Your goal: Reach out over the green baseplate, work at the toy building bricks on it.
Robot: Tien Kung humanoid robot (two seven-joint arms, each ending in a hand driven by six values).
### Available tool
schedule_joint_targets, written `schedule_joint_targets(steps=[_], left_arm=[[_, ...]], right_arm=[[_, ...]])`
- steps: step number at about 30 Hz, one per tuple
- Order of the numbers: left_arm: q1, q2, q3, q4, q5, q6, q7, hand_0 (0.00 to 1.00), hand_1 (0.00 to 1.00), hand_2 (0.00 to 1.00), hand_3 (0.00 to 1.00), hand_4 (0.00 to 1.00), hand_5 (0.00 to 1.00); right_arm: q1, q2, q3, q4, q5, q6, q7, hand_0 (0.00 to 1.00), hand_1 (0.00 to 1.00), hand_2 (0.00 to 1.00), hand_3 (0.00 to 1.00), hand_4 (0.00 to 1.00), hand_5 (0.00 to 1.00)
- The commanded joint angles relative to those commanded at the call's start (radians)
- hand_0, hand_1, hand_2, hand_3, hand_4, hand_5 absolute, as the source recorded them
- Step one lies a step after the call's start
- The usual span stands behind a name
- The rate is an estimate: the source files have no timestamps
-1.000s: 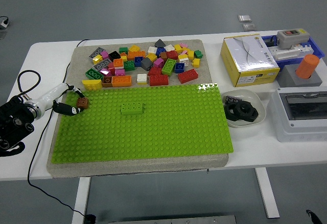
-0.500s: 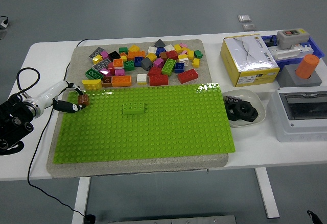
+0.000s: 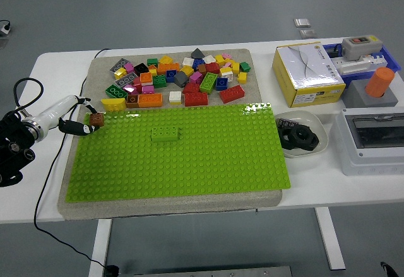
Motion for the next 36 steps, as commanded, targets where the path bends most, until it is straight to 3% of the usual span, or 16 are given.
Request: schedule_joint_targets(steps=[4, 7, 13, 15, 17, 23, 29, 32, 36], left_arm=[[0.019, 0.074, -0.077, -0.097, 0.076, -0.003, 0.056, 0.998, 0.998, 0.948, 0.484, 0.742, 0.208], [0.046, 0.143, -0.152, -0.199, 0.145, -0.005, 0.114, 0.998, 0.998, 0.946, 0.488, 0.746, 0.218], [0.128, 0.276, -0.306, -0.406, 0.249, 0.002, 0.189, 0.998, 0.998, 0.938, 0.488, 0.745, 0.221], [0.156, 0.311, -0.357, -0.473, 0.271, 0.006, 0.207, 0.998, 0.998, 0.938, 0.488, 0.745, 0.221], [0.181, 0.322, -0.404, -0.536, 0.293, 0.005, 0.229, 0.998, 0.998, 0.938, 0.488, 0.745, 0.221], [0.224, 0.289, -0.497, -0.710, 0.341, -0.008, 0.301, 0.998, 0.998, 0.929, 0.487, 0.738, 0.230], [0.215, 0.220, -0.468, -0.838, 0.366, -0.002, 0.342, 0.998, 0.998, 0.930, 0.486, 0.738, 0.229], [0.200, 0.159, -0.427, -0.813, 0.375, 0.003, 0.356, 0.998, 0.998, 0.930, 0.486, 0.738, 0.229], [0.177, 0.073, -0.386, -0.732, 0.409, 0.013, 0.380, 0.998, 0.998, 0.933, 0.487, 0.734, 0.230]], right_arm=[[-0.004, -0.004, -0.005, 0.000, 0.013, -0.001, 0.004, 0.680, 0.666, 0.709, 0.786, 0.897, 0.950], [-0.009, -0.006, -0.008, -0.001, 0.023, -0.001, 0.007, 0.679, 0.666, 0.709, 0.786, 0.897, 0.951], [-0.015, -0.012, -0.011, -0.002, 0.035, -0.002, 0.011, 0.679, 0.666, 0.706, 0.786, 0.897, 0.950], [-0.017, -0.013, -0.010, -0.003, 0.037, -0.002, 0.012, 0.679, 0.666, 0.706, 0.786, 0.897, 0.950], [-0.018, -0.013, -0.008, -0.003, 0.035, -0.002, 0.011, 0.679, 0.666, 0.706, 0.786, 0.897, 0.950], [-0.017, -0.013, 0.000, -0.004, 0.025, -0.002, 0.008, 0.680, 0.667, 0.707, 0.785, 0.898, 0.951], [-0.015, -0.015, -0.005, -0.004, 0.035, -0.004, 0.013, 0.679, 0.666, 0.707, 0.783, 0.898, 0.952], [-0.013, -0.016, -0.005, -0.003, 0.037, -0.004, 0.015, 0.679, 0.666, 0.707, 0.783, 0.898, 0.952], [-0.011, -0.016, -0.004, -0.003, 0.036, -0.004, 0.015, 0.678, 0.666, 0.707, 0.785, 0.899, 0.951]])
